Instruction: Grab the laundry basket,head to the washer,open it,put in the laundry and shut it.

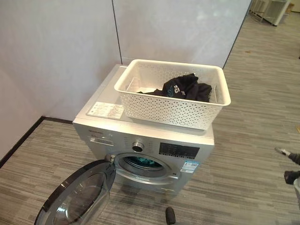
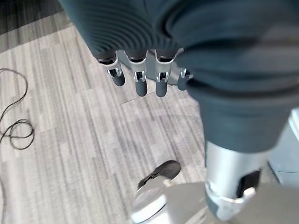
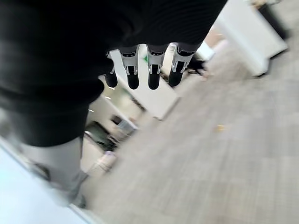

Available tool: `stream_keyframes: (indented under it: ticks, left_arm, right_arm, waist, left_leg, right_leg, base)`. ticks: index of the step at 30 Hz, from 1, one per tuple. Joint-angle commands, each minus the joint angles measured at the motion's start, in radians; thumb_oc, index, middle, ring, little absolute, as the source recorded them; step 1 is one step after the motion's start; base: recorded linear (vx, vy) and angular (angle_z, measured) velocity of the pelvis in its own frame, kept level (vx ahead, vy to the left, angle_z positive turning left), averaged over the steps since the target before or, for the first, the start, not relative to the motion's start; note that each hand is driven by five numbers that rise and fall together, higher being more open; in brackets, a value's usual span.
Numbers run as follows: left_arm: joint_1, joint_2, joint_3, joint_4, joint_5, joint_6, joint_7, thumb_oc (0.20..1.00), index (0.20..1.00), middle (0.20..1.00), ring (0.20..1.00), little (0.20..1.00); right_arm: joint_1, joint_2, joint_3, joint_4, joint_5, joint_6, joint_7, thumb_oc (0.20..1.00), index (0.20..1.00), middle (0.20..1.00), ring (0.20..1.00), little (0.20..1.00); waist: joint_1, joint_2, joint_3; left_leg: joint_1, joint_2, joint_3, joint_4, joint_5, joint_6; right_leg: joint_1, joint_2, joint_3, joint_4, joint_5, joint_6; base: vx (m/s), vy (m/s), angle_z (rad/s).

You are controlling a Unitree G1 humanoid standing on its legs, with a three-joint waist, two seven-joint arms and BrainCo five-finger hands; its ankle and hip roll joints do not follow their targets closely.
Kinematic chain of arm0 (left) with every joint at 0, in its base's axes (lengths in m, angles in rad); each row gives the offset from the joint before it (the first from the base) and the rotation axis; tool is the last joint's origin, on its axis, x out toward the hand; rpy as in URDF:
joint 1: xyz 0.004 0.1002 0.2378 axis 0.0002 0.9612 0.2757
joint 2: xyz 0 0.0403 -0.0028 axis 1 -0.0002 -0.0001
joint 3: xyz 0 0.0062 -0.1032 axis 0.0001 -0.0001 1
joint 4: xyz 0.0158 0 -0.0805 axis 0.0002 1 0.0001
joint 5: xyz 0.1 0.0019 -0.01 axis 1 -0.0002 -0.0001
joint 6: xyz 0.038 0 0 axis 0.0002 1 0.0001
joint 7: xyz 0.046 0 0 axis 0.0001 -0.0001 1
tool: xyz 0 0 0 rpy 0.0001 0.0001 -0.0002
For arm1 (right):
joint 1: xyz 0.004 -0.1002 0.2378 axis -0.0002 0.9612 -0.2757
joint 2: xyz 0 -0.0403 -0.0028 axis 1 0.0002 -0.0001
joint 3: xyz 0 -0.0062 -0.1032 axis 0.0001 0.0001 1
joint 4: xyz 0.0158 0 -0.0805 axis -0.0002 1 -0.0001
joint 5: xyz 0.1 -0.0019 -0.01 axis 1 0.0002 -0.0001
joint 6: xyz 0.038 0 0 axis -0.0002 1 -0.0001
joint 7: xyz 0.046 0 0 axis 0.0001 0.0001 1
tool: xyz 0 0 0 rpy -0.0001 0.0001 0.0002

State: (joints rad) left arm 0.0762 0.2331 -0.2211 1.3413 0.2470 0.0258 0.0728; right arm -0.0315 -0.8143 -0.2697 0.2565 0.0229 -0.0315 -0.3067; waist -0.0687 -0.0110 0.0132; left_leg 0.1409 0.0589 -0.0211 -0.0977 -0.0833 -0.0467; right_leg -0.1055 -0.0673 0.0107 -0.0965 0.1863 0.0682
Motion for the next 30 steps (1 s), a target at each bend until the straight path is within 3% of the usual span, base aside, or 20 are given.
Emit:
stream_keyframes:
  ticks: [1, 4, 7, 9, 16, 22, 30]
  left_arm:
    - [-0.105, 0.025, -0.052, 0.033, 0.036, -0.013, 0.003, 1.0, 1.0, 1.0, 1.0, 1.0]
    - [-0.113, 0.023, -0.076, 0.022, 0.036, -0.018, 0.003, 1.0, 1.0, 1.0, 1.0, 1.0]
    - [-0.121, 0.018, -0.111, 0.018, 0.032, -0.025, -0.003, 1.0, 1.0, 1.0, 1.0, 1.0]
    - [-0.124, 0.028, -0.132, 0.03, 0.026, -0.033, -0.013, 1.0, 1.0, 1.0, 1.0, 1.0]
    - [-0.13, 0.056, -0.123, 0.053, -0.02, -0.037, -0.022, 1.0, 1.0, 1.0, 1.0, 1.0]
    - [-0.117, 0.075, -0.103, 0.055, -0.085, -0.038, -0.028, 1.0, 1.0, 1.0, 1.0, 1.0]
    - [-0.111, 0.067, -0.093, 0.036, -0.155, -0.041, -0.025, 1.0, 1.0, 1.0, 1.0, 1.0]
  right_arm:
    - [-0.151, -0.092, 0.013, -0.044, -0.03, -0.071, -0.038, 1.0, 1.0, 1.0, 1.0, 1.0]
    - [-0.242, -0.136, 0.078, -0.069, -0.025, -0.084, -0.015, 1.0, 1.0, 1.0, 1.0, 1.0]
    - [-0.395, -0.187, 0.216, -0.064, -0.009, -0.098, 0.036, 1.0, 1.0, 1.0, 1.0, 1.0]
    - [-0.611, -0.245, 0.448, -0.019, -0.027, -0.08, 0.121, 1.0, 1.0, 1.0, 1.0, 1.0]
    - [-0.887, -0.302, 0.735, 0.158, 0.003, -0.046, 0.222, 1.0, 1.0, 1.0, 1.0, 1.0]
    - [-1.014, -0.348, 0.9, 0.277, 0.06, -0.015, 0.314, 1.0, 1.0, 1.0, 1.0, 1.0]
    - [-1.11, -0.365, 1.047, 0.437, 0.063, 0.008, 0.38, 1.0, 1.0, 1.0, 1.0, 1.0]
  waist:
    - [0.04, -0.052, 0.026]
    - [0.049, -0.057, 0.019]
    - [0.066, -0.072, 0.017]
    - [0.093, -0.103, 0.024]
    - [0.123, -0.152, 0.052]
    - [0.141, -0.185, 0.093]
    - [0.151, -0.198, 0.14]
  left_leg:
    - [-0.032, 0.016, -0.025, 0.016, -0.036, 0.023]
    - [-0.035, 0.017, -0.034, 0.015, -0.038, 0.022]
    - [-0.041, 0.017, -0.045, 0.017, -0.034, 0.021]
    - [-0.048, 0.019, -0.055, 0.021, -0.029, 0.017]
    - [-0.077, 0.023, -0.084, 0.026, -0.015, 0.008]
    - [-0.113, 0.024, -0.1, 0.032, -0.001, 0.0]
    - [-0.147, 0.029, -0.111, 0.038, 0.012, -0.005]
  right_leg:
    - [0.081, -0.06, -0.016, 0.075, -0.167, 0.051]
    - [0.085, -0.061, -0.024, 0.07, -0.171, 0.051]
    - [0.087, -0.063, -0.032, 0.07, -0.169, 0.051]
    - [0.086, -0.063, -0.042, 0.071, -0.166, 0.049]
    - [0.084, -0.064, -0.069, 0.063, -0.164, 0.049]
    - [0.071, -0.063, -0.088, 0.057, -0.158, 0.049]
    - [0.046, -0.057, -0.095, 0.063, -0.158, 0.048]
  base:
    - [0.0, -0.005, 0.08]
    - [0.01, -0.002, 0.07]
    - [-0.01, -0.005, 0.12]
    - [-0.01, -0.018, 0.17]
    - [-0.01, -0.014, 0.16]
    - [-0.04, -0.013, 0.09]
    - [-0.02, -0.012, 0.04]
